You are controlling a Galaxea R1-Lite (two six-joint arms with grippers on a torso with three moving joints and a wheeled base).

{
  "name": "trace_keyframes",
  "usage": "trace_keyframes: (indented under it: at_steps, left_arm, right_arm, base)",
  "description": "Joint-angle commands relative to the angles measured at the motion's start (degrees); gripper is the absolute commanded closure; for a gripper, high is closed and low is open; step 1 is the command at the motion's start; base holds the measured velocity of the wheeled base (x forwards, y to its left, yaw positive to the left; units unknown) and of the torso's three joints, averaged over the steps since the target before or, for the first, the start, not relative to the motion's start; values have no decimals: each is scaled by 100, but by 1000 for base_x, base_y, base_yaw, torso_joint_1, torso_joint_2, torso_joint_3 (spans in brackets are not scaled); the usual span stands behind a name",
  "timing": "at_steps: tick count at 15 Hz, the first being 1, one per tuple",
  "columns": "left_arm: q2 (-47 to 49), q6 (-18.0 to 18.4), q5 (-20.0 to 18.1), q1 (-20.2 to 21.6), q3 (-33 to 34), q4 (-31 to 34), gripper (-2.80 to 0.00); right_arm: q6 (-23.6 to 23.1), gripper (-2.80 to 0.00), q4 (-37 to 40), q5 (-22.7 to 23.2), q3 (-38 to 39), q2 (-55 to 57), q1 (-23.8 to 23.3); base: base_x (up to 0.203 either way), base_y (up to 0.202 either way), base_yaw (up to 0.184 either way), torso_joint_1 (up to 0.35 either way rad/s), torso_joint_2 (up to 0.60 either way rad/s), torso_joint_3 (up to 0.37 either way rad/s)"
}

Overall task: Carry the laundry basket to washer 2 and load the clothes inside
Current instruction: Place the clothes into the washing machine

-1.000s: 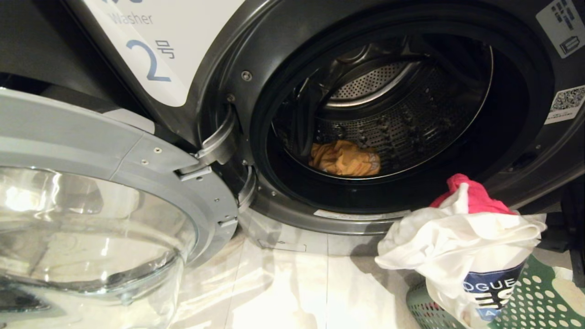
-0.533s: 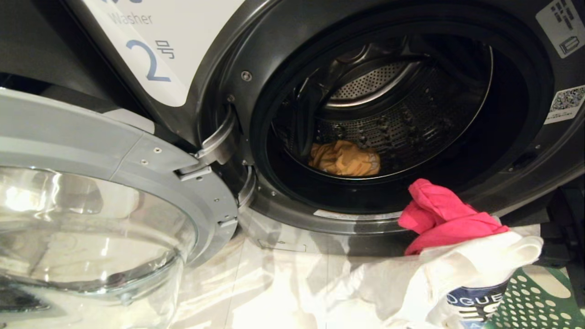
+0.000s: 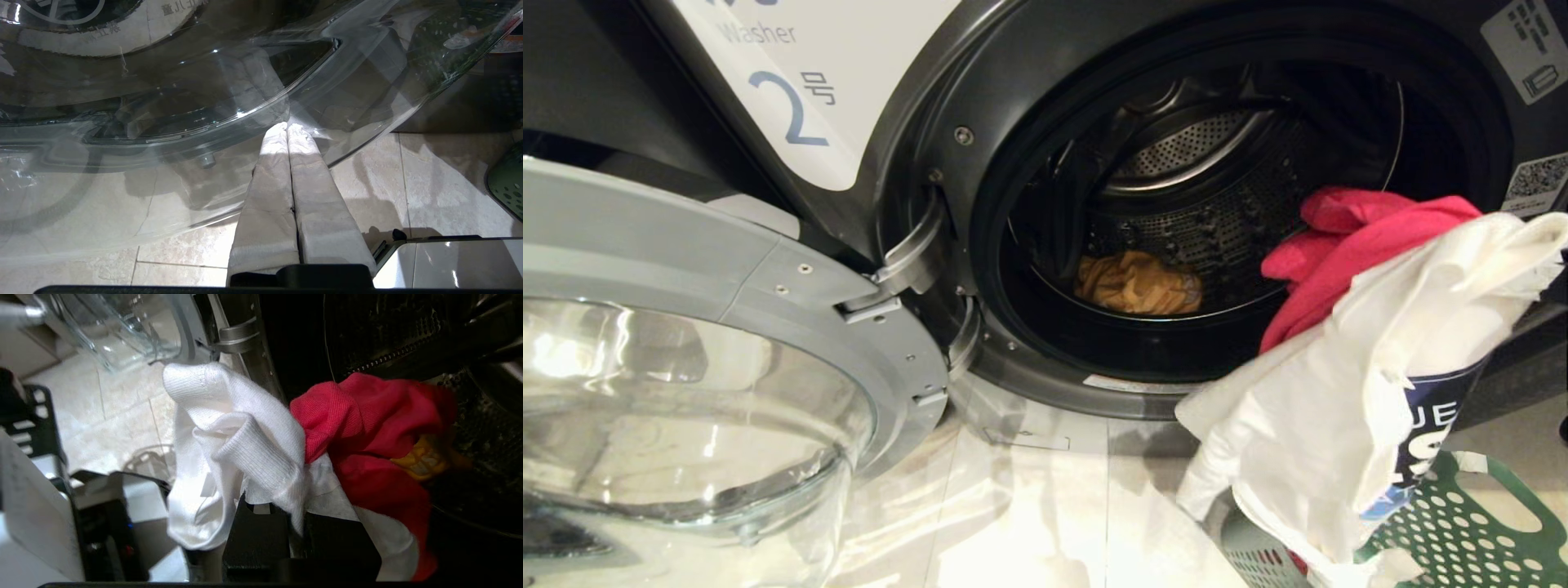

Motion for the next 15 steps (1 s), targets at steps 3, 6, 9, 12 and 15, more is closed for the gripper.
trace_keyframes:
  at_steps: [3,6,9,12,15]
  left_arm:
    - [-1,1,2,0,0,-2,0]
    - [-1,1,2,0,0,-2,0]
    - [-1,1,2,0,0,-2,0]
    - [-1,1,2,0,0,-2,0]
    - [-1,1,2,0,0,-2,0]
  right_arm:
    - [434,0,15,-98,333,-453,2]
    - [891,0,67,-482,995,-1076,236]
    - [1169,0,76,-1391,1764,-1667,811]
    - [1437,0,-26,-2594,2368,-2157,1601]
    - [2056,0,-555,-4114,2713,-2021,2783]
  base:
    - [0,0,0,0,0,0]
    - [0,0,0,0,0,0]
    - [0,0,0,0,0,0]
    - [0,0,0,0,0,0]
    - [0,0,0,0,0,0]
